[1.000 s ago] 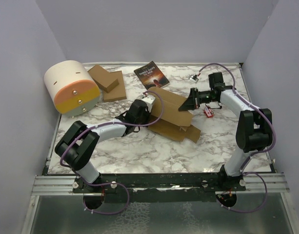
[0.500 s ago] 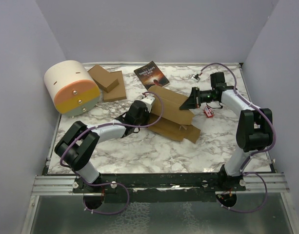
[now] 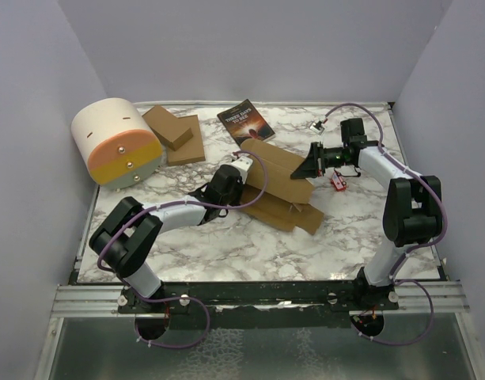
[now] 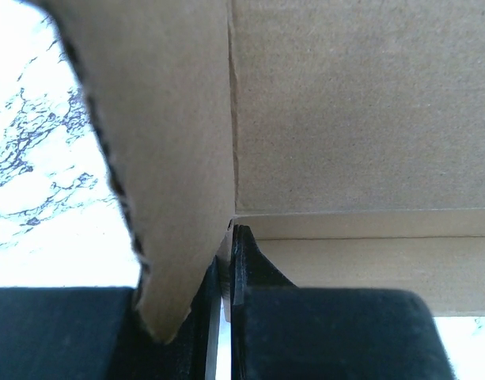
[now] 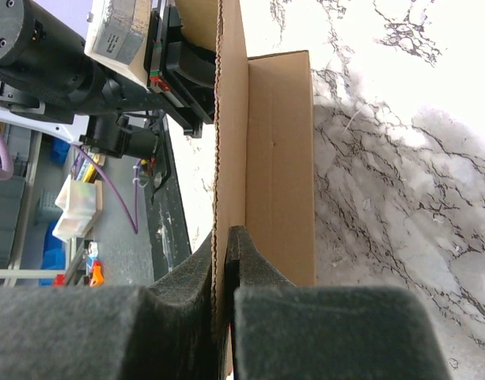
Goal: Fold the paper box
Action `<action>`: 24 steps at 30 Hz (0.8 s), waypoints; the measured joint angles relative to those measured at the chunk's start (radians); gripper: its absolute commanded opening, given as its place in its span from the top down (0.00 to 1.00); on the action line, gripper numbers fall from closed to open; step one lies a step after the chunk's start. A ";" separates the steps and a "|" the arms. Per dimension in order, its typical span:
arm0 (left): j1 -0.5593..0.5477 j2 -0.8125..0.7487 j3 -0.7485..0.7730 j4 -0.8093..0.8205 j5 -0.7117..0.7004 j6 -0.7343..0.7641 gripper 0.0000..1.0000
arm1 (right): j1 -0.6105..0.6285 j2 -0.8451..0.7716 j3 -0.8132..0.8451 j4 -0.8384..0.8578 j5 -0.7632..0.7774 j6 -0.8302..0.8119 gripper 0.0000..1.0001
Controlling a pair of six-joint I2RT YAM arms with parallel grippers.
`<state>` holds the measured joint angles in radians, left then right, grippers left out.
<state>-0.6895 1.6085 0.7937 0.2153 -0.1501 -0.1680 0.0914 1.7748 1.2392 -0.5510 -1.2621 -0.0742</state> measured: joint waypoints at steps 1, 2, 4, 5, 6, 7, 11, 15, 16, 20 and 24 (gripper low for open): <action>0.000 0.000 0.000 0.000 0.000 0.002 0.89 | 0.000 0.000 0.000 0.001 0.000 0.000 0.97; 0.000 0.000 0.000 0.000 0.000 0.002 0.89 | 0.000 0.000 -0.001 0.003 0.000 0.002 0.97; 0.000 0.000 0.000 0.001 0.000 0.002 0.88 | 0.000 0.000 -0.001 0.004 0.000 0.003 0.97; 0.000 0.000 0.000 0.001 0.000 0.001 0.88 | 0.000 0.000 -0.001 0.005 0.000 0.003 0.97; 0.000 0.000 0.000 0.002 0.000 0.001 0.88 | 0.000 0.000 -0.002 0.006 0.000 0.003 0.97; 0.000 0.000 0.000 0.002 0.000 -0.001 0.88 | 0.000 0.000 -0.002 0.006 0.000 0.003 0.97; 0.000 0.000 0.000 0.008 0.000 -0.004 0.86 | 0.000 0.000 -0.003 0.007 0.000 0.003 0.97; 0.000 0.000 0.000 0.024 -0.001 -0.011 0.83 | -0.001 0.001 -0.003 0.008 0.000 0.003 0.97; 0.000 0.000 0.000 0.032 -0.001 -0.013 0.83 | -0.001 0.001 -0.003 0.008 0.000 0.003 0.97; 0.000 0.000 -0.001 0.057 -0.001 -0.016 0.82 | -0.001 0.004 -0.004 0.008 0.000 0.003 0.97; 0.000 0.000 -0.005 0.079 -0.001 -0.018 0.83 | -0.001 0.007 -0.008 0.009 0.000 0.003 0.97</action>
<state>-0.6895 1.6085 0.7883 0.2943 -0.1513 -0.1856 0.0906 1.7821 1.2312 -0.5423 -1.2625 -0.0711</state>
